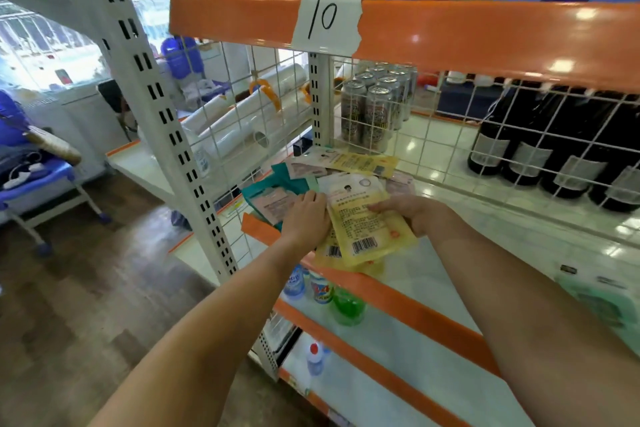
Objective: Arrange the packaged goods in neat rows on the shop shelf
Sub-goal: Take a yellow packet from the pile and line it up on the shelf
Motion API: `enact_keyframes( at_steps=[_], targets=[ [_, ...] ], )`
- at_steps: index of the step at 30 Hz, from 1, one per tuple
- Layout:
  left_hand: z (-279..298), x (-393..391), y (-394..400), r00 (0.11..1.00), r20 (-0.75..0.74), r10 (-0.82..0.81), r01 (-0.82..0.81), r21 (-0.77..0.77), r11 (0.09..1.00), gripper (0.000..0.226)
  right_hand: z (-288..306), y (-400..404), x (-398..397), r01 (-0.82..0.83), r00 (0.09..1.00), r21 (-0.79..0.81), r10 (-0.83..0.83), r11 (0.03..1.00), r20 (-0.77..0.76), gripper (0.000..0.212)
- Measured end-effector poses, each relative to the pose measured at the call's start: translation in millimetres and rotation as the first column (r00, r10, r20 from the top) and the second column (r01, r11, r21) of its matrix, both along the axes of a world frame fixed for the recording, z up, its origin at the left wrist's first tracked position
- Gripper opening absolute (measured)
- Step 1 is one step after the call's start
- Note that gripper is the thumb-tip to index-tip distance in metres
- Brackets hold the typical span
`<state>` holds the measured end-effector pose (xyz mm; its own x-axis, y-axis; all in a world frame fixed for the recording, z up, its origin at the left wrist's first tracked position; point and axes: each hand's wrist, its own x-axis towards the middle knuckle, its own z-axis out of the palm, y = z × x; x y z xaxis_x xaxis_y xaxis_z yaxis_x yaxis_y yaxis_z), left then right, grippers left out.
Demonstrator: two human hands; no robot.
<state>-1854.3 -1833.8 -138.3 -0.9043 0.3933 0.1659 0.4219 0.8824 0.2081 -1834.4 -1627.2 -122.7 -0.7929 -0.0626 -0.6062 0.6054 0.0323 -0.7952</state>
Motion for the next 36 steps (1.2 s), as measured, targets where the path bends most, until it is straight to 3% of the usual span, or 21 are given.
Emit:
enact_keyframes(
  at_steps=[5, 6, 10, 16, 21, 25, 28, 33, 36],
  targets=[
    [4.9, 3.0, -5.5, 0.996, -0.037, -0.087, 0.085, -0.052, 0.995, 0.029, 1.9, -4.0, 26.8, 0.091, 0.995, -0.006, -0.091, 0.996, -0.04, 0.063],
    [6.5, 3.8, -6.4, 0.994, -0.044, -0.104, 0.101, -0.069, 0.993, 0.03, 3.8, -5.4, 34.1, 0.098, 0.994, -0.01, -0.098, 0.995, -0.043, 0.062],
    [11.1, 8.3, -8.2, 0.981, -0.047, -0.188, 0.183, -0.09, 0.979, 0.032, 10.4, -14.1, 66.5, 0.217, 0.973, -0.054, -0.22, 0.975, -0.067, 0.01],
    [12.0, 25.4, -3.3, 0.927, -0.064, -0.369, 0.355, -0.158, 0.921, 0.032, 3.4, -25.4, 114.4, 0.424, 0.899, -0.098, -0.431, 0.901, -0.079, 0.016],
    [7.7, 45.5, 14.7, 0.88, -0.022, -0.475, 0.465, -0.17, 0.869, 0.033, -2.4, -26.4, 157.7, 0.544, 0.83, -0.079, -0.55, 0.835, -0.097, 0.034],
    [6.7, 67.3, 32.1, 0.838, -0.016, -0.546, 0.537, -0.159, 0.829, 0.032, 0.3, -24.8, 194.5, 0.645, 0.749, -0.106, -0.653, 0.757, -0.11, 0.028],
    [9.6, 83.4, 49.7, 0.801, -0.017, -0.598, 0.592, -0.114, 0.797, 0.03, 2.3, -12.3, 219.3, 0.709, 0.686, -0.108, -0.717, 0.697, -0.125, 0.011],
    [13.1, 110.8, 83.3, 0.746, -0.057, -0.664, 0.656, -0.109, 0.747, 0.033, -3.4, 11.2, 256.5, 0.773, 0.6, -0.179, -0.793, 0.609, -0.106, 0.035],
    [10.8, 135.7, 109.3, 0.719, -0.025, -0.695, 0.687, -0.132, 0.715, 0.033, -7.6, 23.8, 290.6, 0.809, 0.548, -0.183, -0.829, 0.559, -0.11, 0.027]
  ],
)
